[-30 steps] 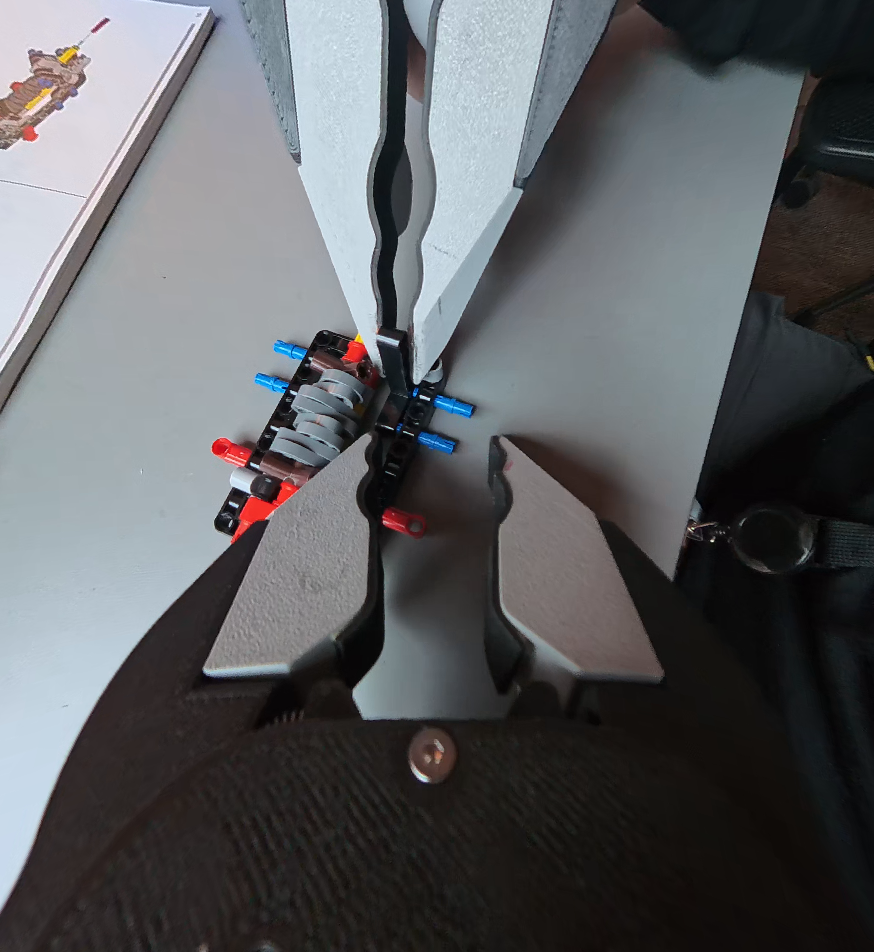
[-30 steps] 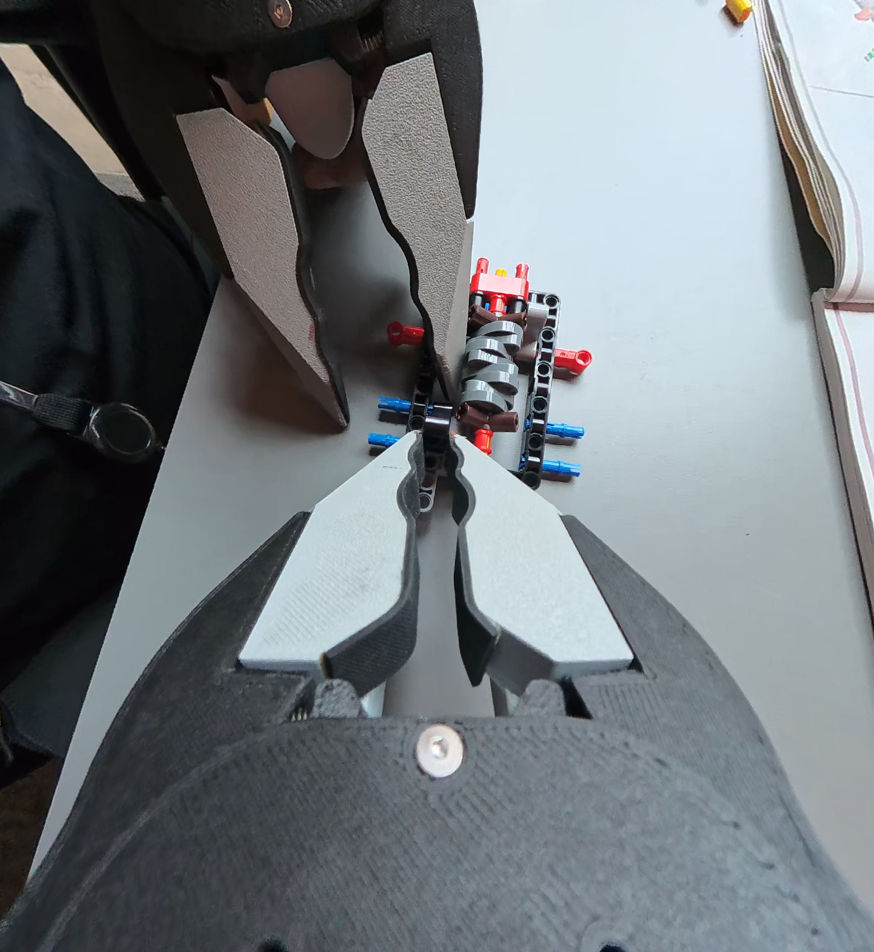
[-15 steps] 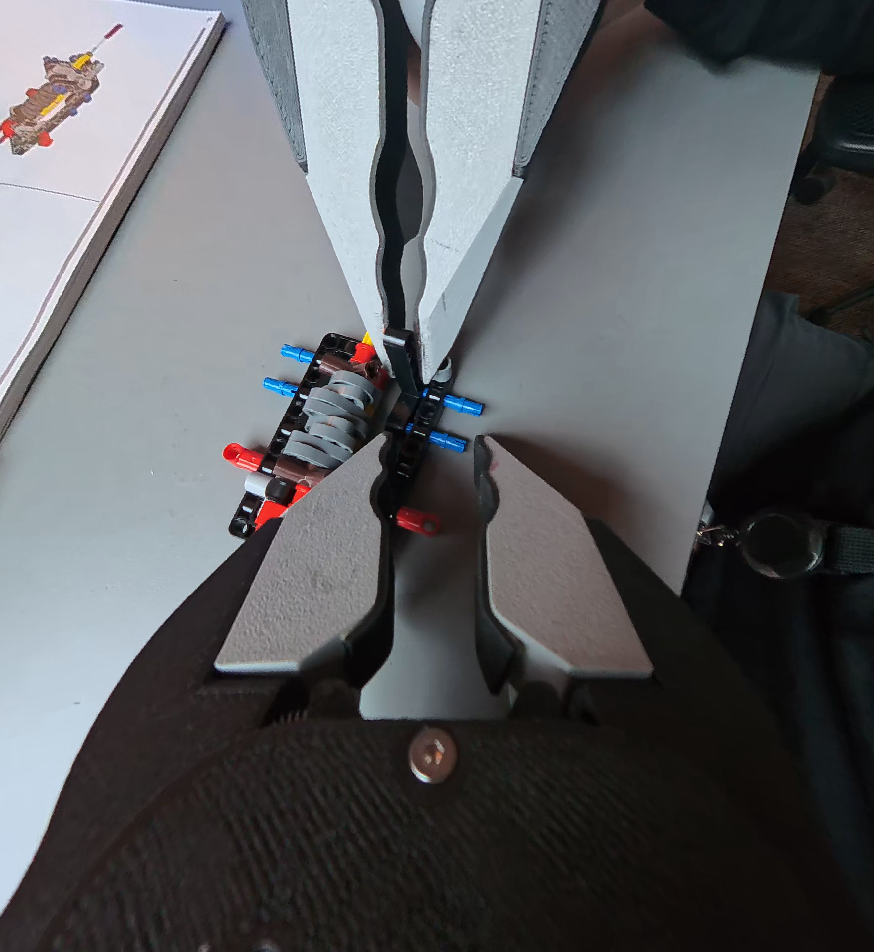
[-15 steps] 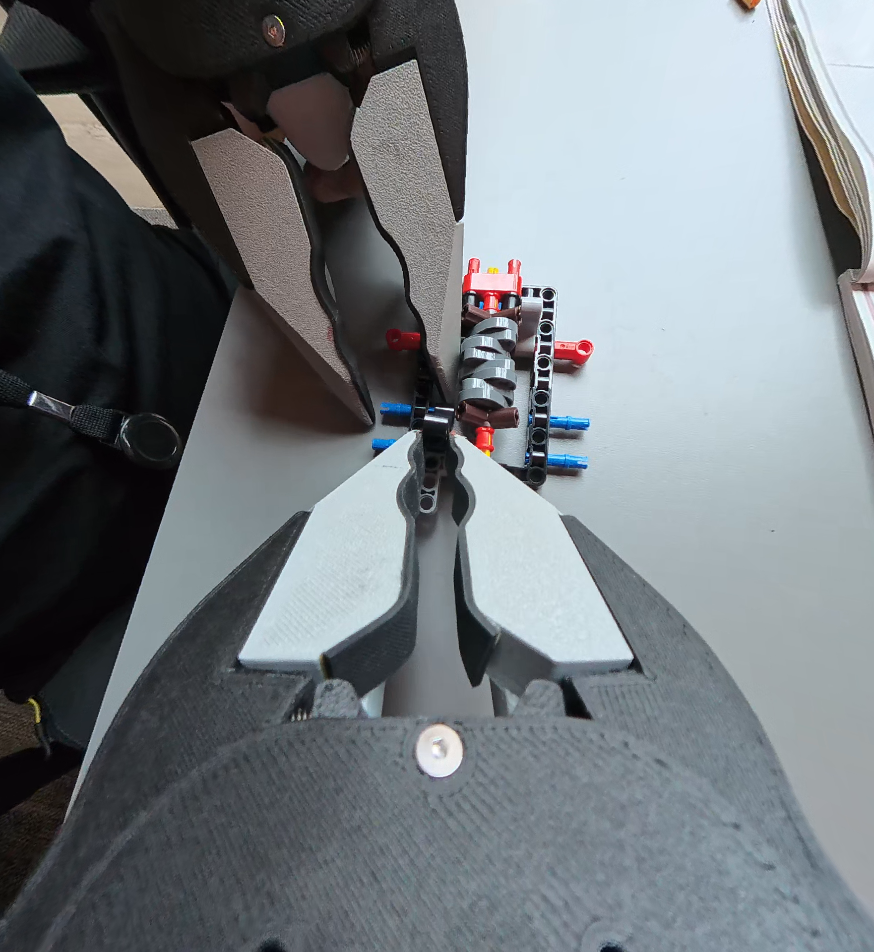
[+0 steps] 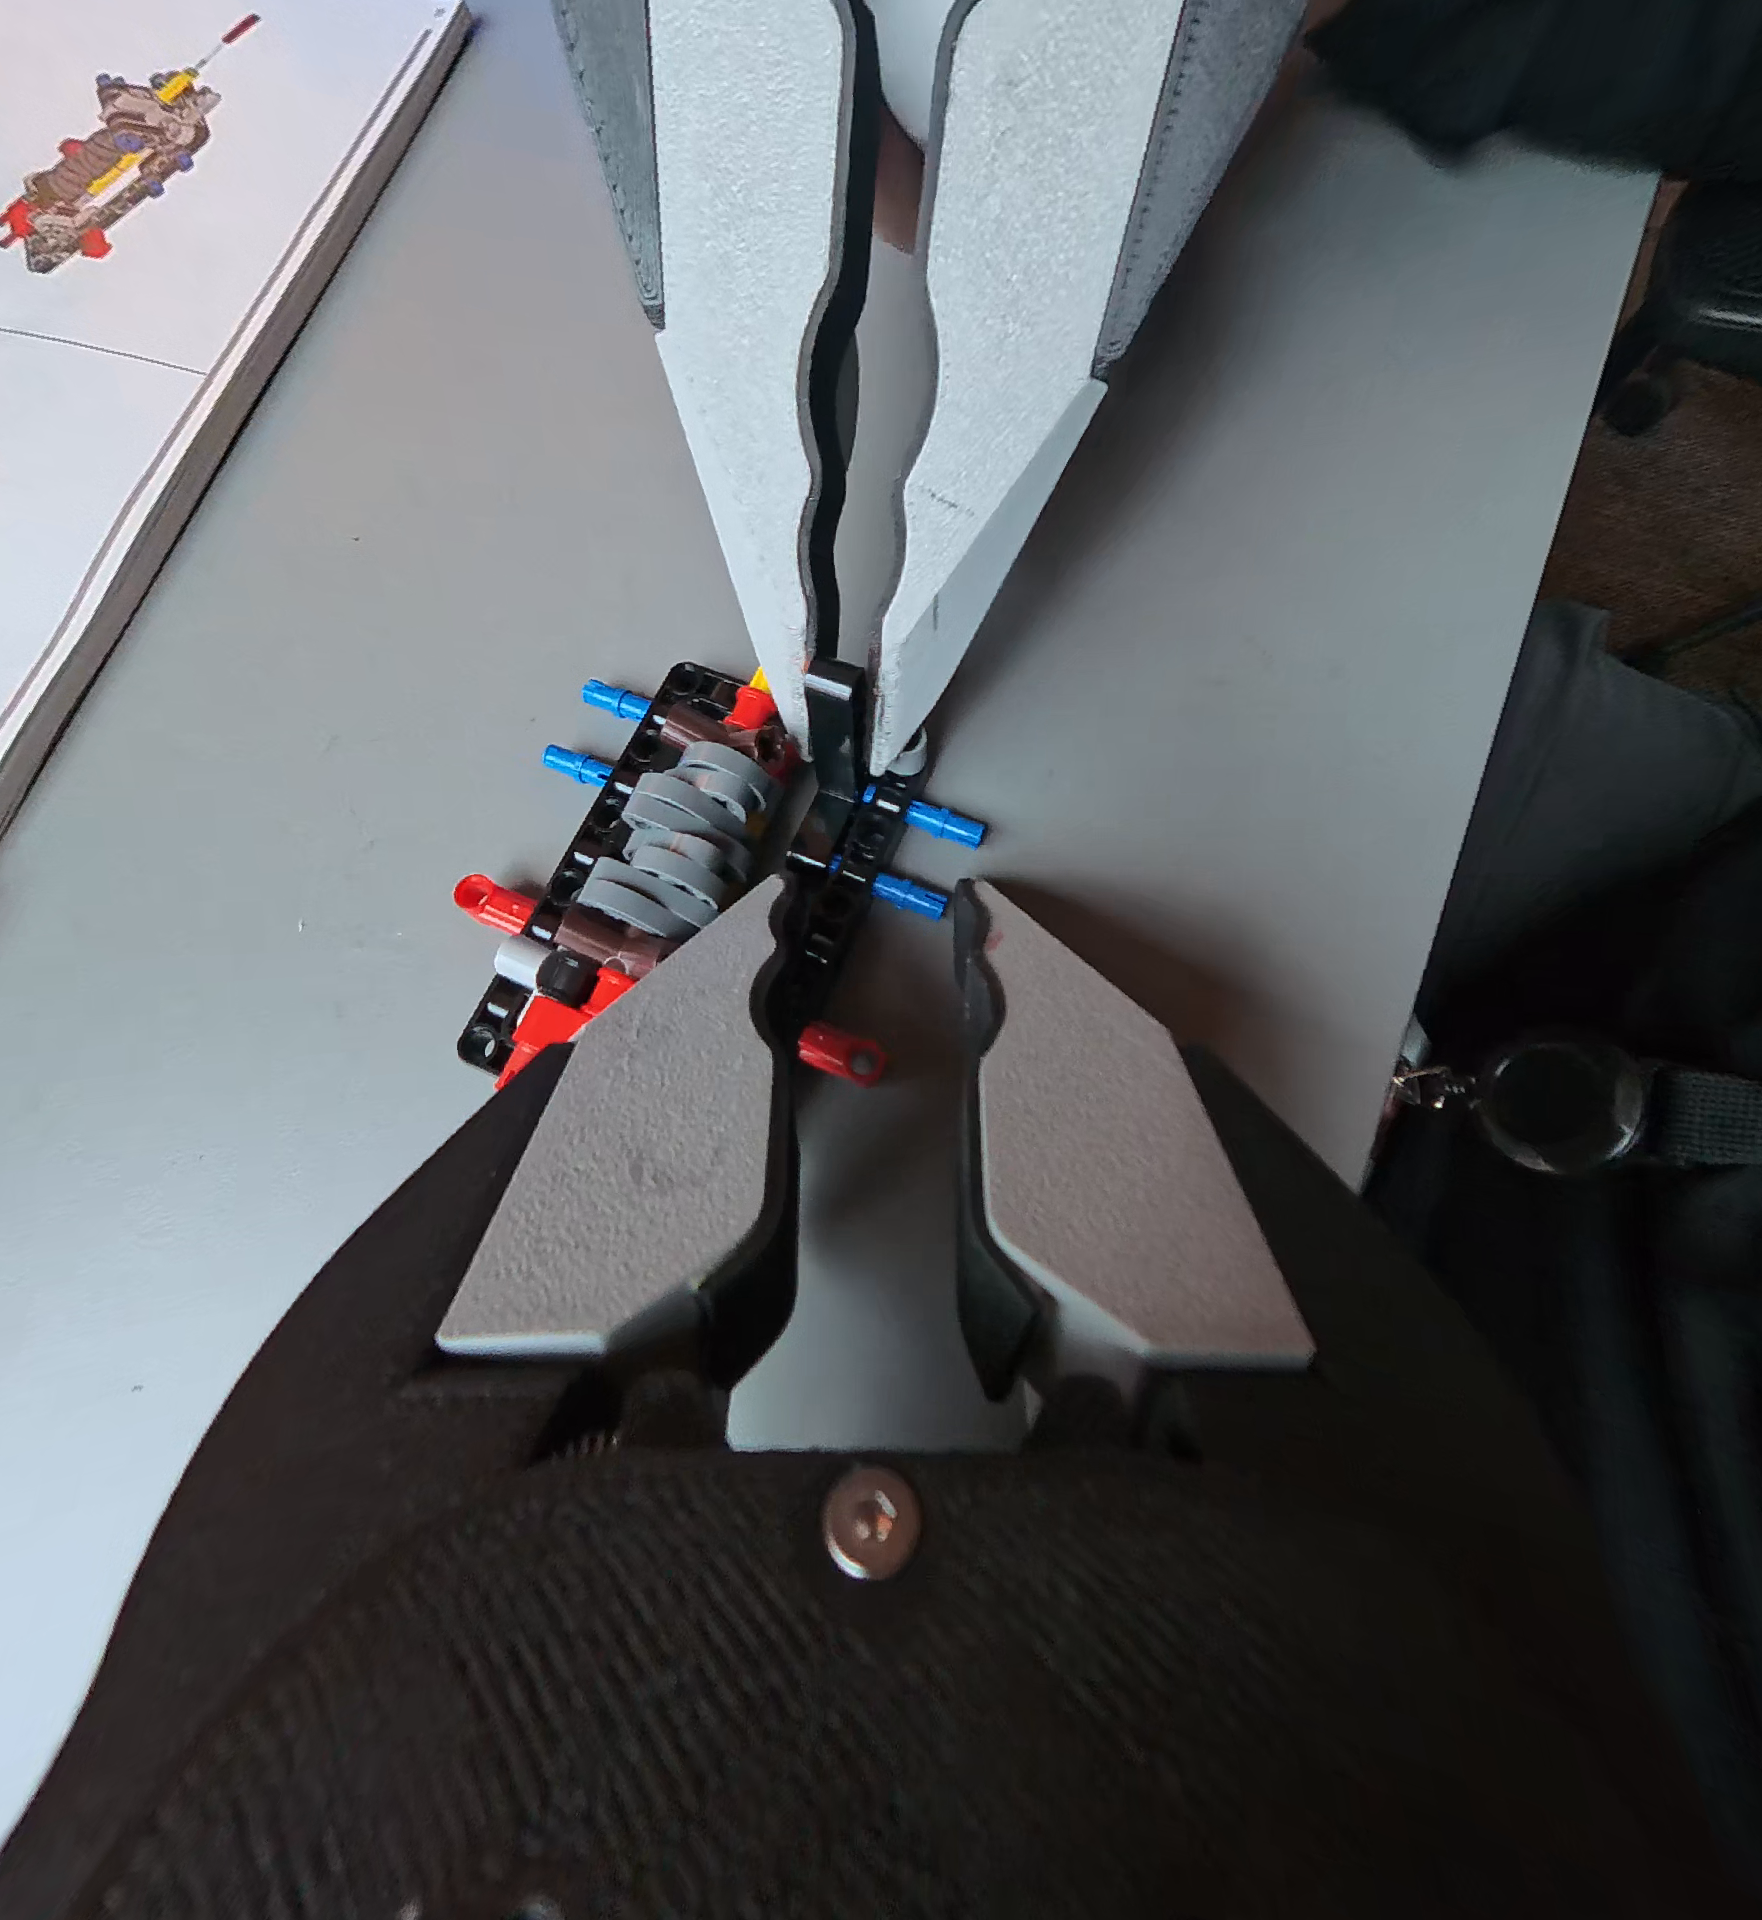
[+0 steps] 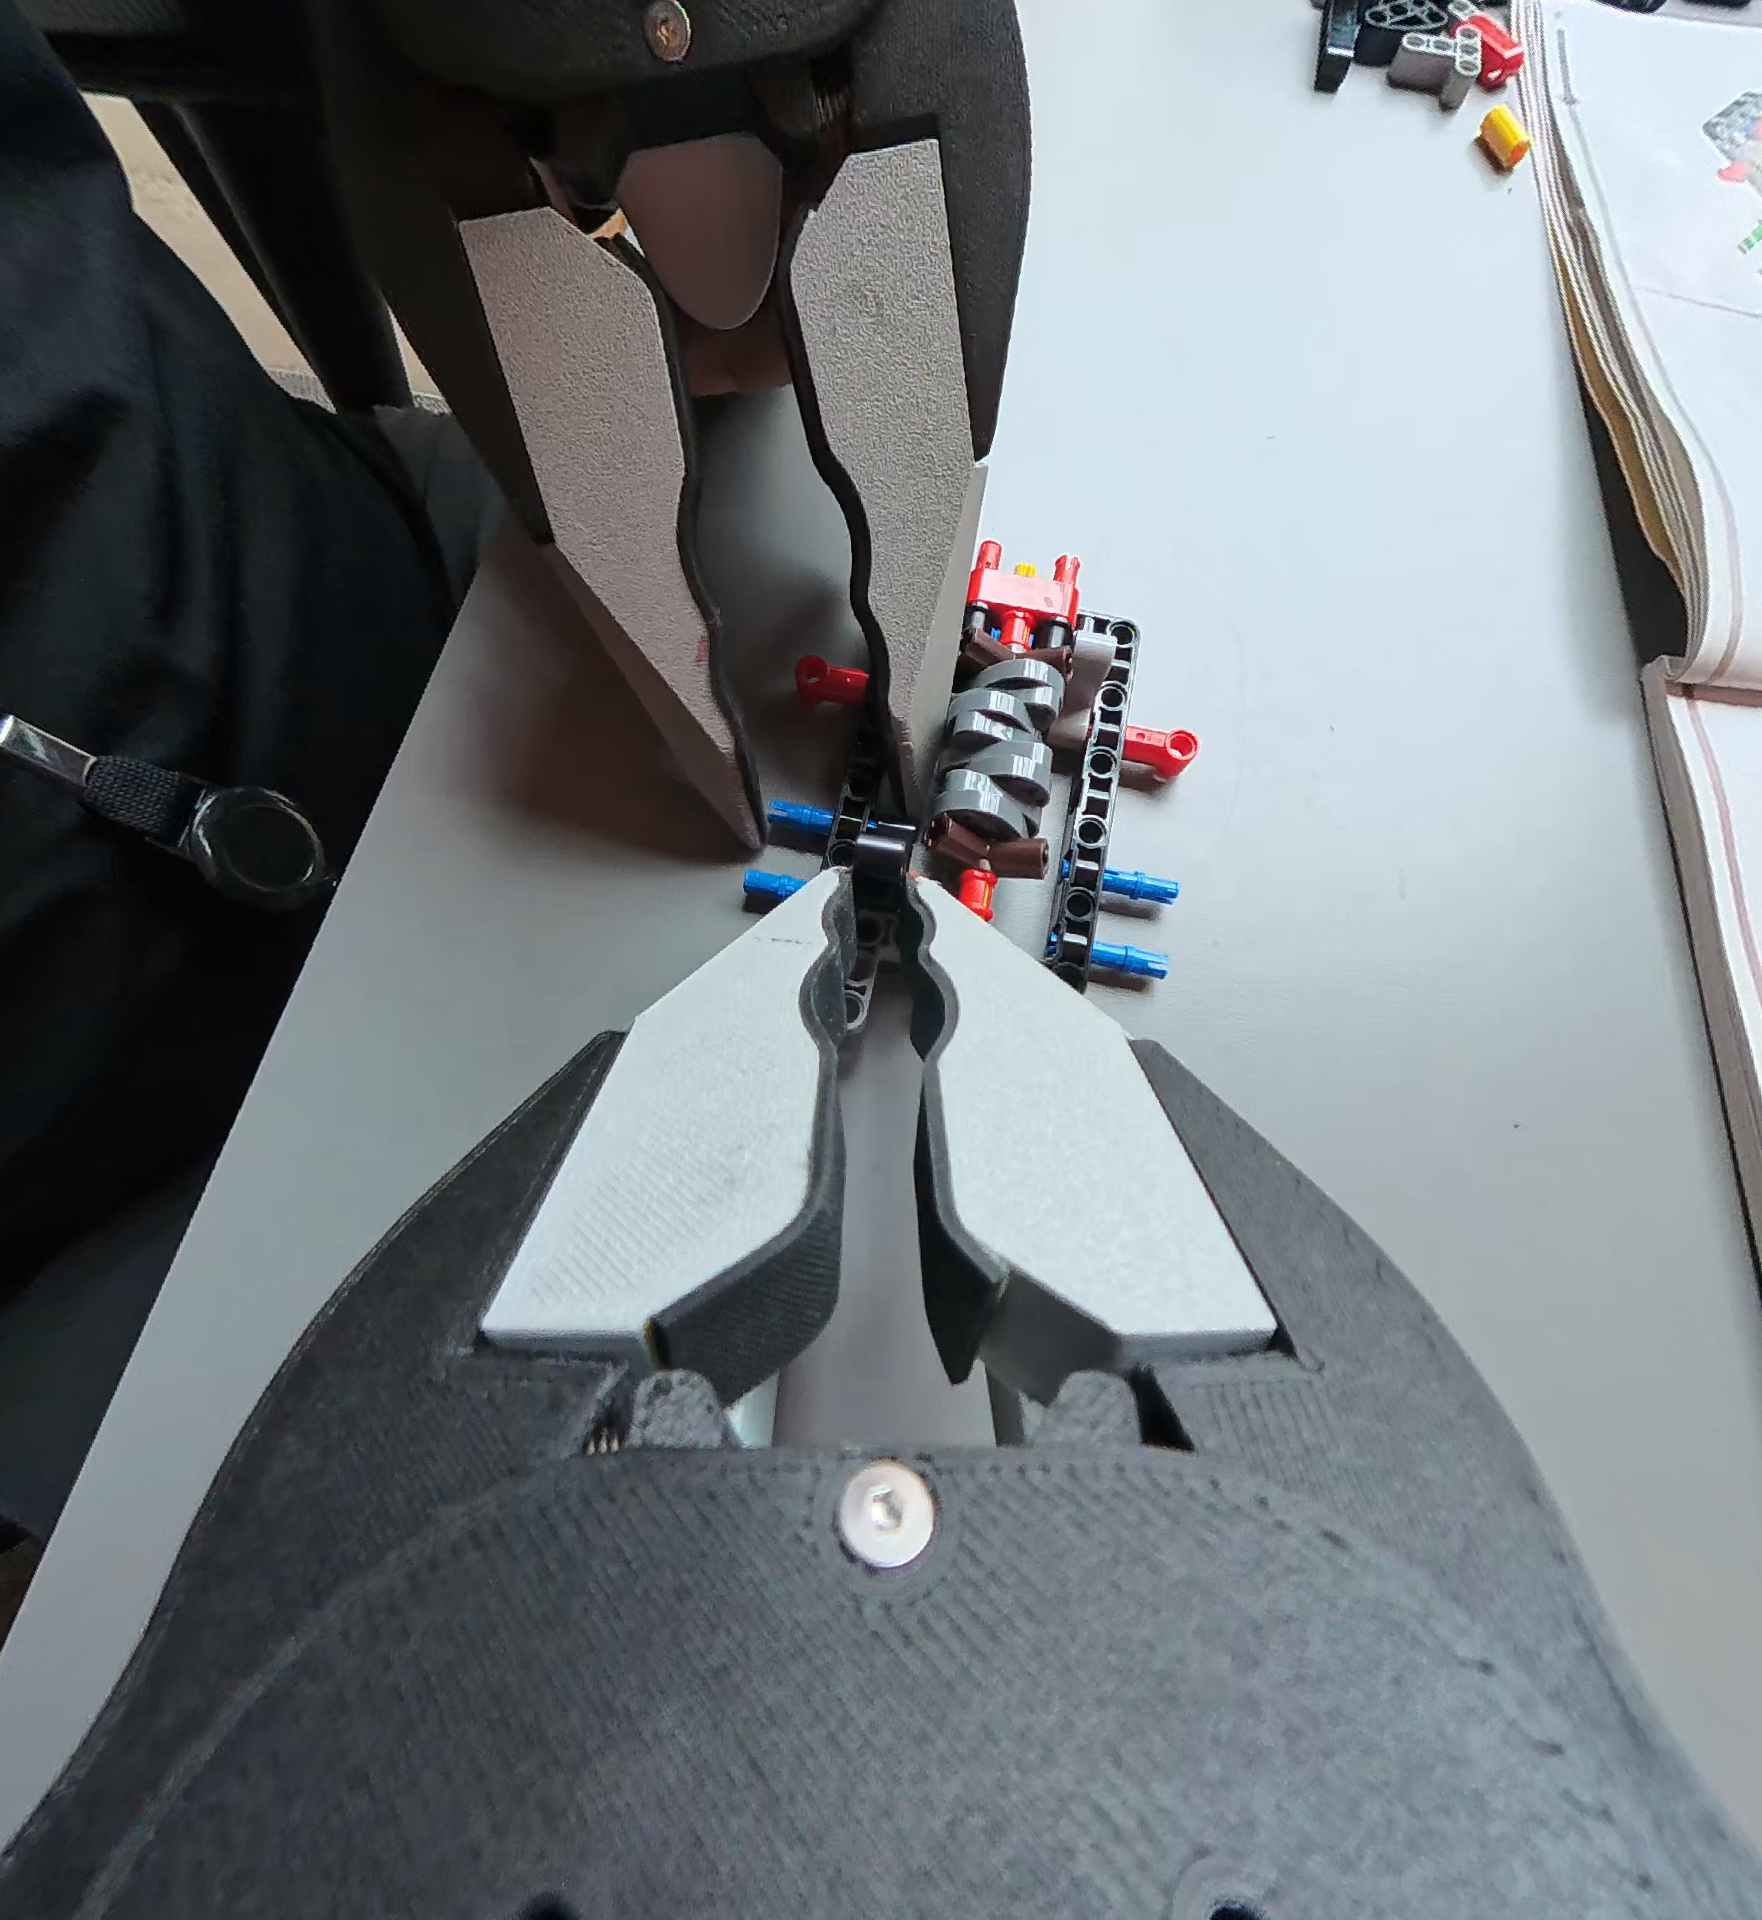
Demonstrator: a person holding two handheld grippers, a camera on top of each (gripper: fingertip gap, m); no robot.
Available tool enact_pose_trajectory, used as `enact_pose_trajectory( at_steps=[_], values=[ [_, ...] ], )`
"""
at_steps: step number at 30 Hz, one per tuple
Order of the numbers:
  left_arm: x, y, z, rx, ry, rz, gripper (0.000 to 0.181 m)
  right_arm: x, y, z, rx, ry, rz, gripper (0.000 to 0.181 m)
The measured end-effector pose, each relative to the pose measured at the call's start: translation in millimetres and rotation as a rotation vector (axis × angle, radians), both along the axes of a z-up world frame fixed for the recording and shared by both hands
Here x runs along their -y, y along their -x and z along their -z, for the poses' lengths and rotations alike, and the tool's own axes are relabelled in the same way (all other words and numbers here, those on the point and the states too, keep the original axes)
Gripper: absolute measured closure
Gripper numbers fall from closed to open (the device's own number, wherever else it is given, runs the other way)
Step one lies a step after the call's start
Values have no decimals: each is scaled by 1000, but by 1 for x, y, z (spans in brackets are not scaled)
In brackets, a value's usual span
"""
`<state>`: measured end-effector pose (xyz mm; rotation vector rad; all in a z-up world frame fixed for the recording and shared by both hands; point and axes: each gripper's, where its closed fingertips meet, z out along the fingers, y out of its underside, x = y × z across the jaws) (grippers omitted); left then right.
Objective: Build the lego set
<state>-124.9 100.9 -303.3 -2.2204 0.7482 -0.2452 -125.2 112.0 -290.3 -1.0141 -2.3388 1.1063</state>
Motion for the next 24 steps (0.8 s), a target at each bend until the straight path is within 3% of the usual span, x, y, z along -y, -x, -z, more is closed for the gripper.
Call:
enact_pose_trajectory(
  at_steps=[9,18,24],
  values=[
    [-1,-1,-1,-50,-39,-47,155,2,-1,0,-25,-8,-24,177],
    [-2,-9,-3,-201,-153,12,159,7,-3,0,-5,17,-39,177],
    [-1,-9,-3,-186,-107,0,158,6,-4,0,-3,-2,-34,177]
  ],
)
